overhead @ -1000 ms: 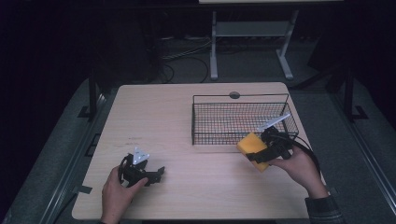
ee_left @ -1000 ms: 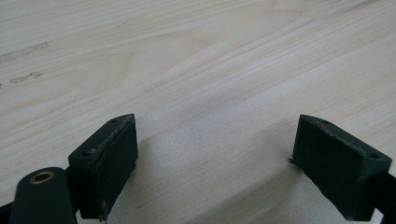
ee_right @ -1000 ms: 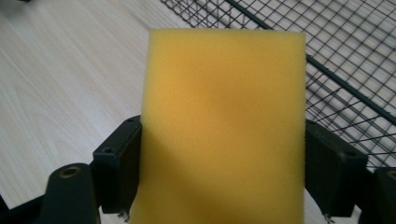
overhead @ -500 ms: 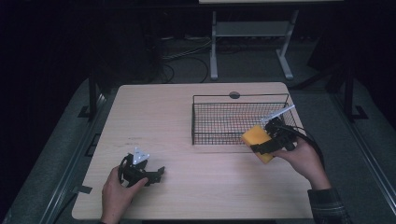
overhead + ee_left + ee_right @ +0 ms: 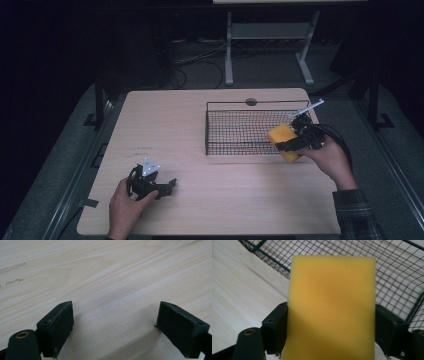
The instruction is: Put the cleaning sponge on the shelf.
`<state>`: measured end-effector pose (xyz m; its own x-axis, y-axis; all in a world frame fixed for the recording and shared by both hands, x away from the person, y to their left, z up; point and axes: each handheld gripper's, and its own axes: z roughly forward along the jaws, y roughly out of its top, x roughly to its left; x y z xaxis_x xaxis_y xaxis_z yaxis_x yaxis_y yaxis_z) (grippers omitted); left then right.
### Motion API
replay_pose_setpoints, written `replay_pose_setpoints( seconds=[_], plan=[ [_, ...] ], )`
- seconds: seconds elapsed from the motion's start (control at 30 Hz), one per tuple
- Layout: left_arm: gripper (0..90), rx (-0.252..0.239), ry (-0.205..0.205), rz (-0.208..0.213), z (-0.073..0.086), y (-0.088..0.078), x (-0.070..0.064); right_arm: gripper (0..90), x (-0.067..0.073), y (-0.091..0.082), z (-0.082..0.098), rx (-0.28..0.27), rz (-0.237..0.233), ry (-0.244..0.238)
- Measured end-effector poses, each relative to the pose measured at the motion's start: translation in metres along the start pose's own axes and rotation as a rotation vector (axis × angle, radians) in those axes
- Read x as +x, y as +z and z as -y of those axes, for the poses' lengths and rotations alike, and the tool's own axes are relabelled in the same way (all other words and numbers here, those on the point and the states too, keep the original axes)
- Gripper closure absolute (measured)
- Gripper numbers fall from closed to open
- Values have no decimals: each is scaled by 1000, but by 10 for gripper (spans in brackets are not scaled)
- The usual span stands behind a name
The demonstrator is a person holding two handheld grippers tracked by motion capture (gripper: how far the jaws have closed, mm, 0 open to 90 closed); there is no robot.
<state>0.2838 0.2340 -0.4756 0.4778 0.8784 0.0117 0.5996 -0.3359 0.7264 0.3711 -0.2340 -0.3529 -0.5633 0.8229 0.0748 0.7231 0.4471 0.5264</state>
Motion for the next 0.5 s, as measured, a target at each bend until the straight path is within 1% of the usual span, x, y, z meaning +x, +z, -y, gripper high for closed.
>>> replay_pose_setpoints(
  seconds=[0.07,0.1,0.13,0.27,0.3,0.5],
  plan=[
    [132,0,0,0,0,0,0,228,-5,0,-2,1,1,10],
    [132,0,0,0,0,0,0,228,-5,0,-2,1,1,10],
    [132,0,1,0,0,0,0,228,-9,0,-4,2,5,23],
    [132,0,1,0,0,0,0,228,-16,1,-8,2,9,44],
    [132,0,1,0,0,0,0,228,-19,2,-9,1,12,42],
    [132,0,0,0,0,0,0,228,-32,5,-15,0,26,70]
  ],
)
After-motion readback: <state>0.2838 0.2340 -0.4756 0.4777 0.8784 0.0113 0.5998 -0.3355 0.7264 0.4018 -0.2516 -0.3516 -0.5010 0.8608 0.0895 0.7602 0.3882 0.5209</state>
